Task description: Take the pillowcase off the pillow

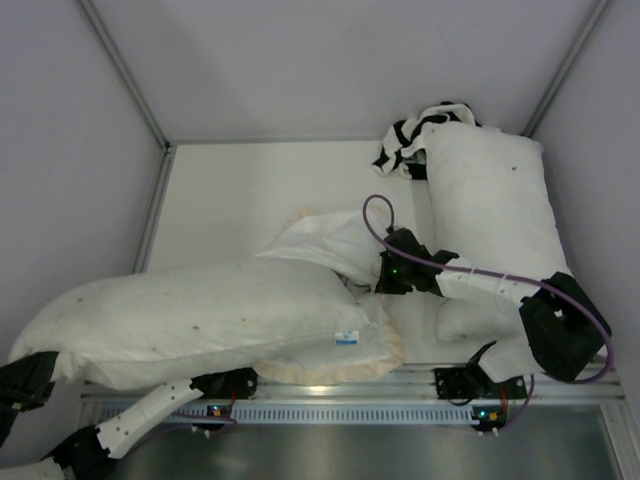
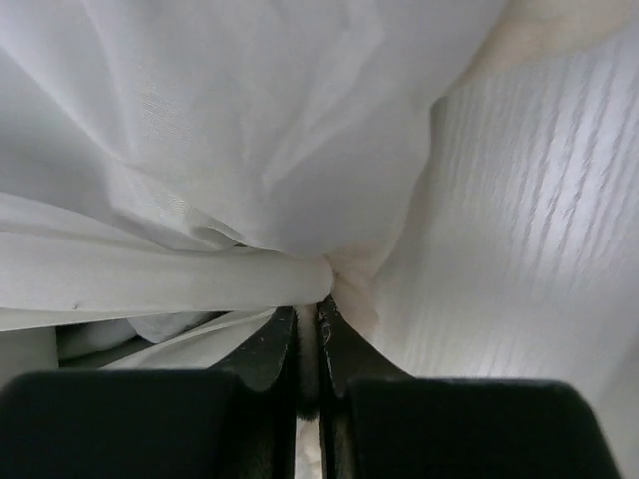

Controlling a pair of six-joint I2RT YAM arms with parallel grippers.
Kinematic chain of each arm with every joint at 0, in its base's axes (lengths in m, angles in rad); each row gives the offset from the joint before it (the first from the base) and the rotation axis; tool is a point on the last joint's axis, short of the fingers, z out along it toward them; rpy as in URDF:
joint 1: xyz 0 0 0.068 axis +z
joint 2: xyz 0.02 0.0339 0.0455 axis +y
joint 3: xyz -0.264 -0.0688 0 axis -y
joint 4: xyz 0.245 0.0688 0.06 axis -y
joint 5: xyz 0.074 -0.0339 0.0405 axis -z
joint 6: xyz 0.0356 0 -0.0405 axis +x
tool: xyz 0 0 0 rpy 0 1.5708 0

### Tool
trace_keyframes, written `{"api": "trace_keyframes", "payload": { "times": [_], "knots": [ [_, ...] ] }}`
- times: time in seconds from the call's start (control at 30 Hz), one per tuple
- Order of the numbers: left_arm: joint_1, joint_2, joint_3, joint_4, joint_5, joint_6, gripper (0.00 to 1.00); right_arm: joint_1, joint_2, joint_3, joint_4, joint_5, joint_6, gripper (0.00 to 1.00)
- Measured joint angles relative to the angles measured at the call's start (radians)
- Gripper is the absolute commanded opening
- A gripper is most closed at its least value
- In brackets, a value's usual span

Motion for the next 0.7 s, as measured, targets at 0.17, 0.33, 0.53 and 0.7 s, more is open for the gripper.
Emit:
{"api": "trace_keyframes", "payload": {
  "times": [0.17,0.33,0.53,0.7],
  "knots": [
    [0.0,-0.006,-0.045,0.01,0.0,-0.018,0.0,-0.069,-0.016,0.065,-0.01,0.023,-0.051,0.08],
    [-0.005,-0.014,-0.203,0.059,0.006,-0.037,0.0,-0.091,-0.19,0.131,-0.082,0.053,-0.135,0.61],
    [-0.007,-0.014,-0.375,0.089,0.045,-0.035,0.0,-0.187,-0.422,0.193,-0.143,-0.063,-0.189,0.99],
    [-0.009,-0.014,-0.393,0.089,0.054,-0.03,0.0,-0.237,-0.564,0.108,-0.171,-0.282,-0.188,0.99]
  ]
}}
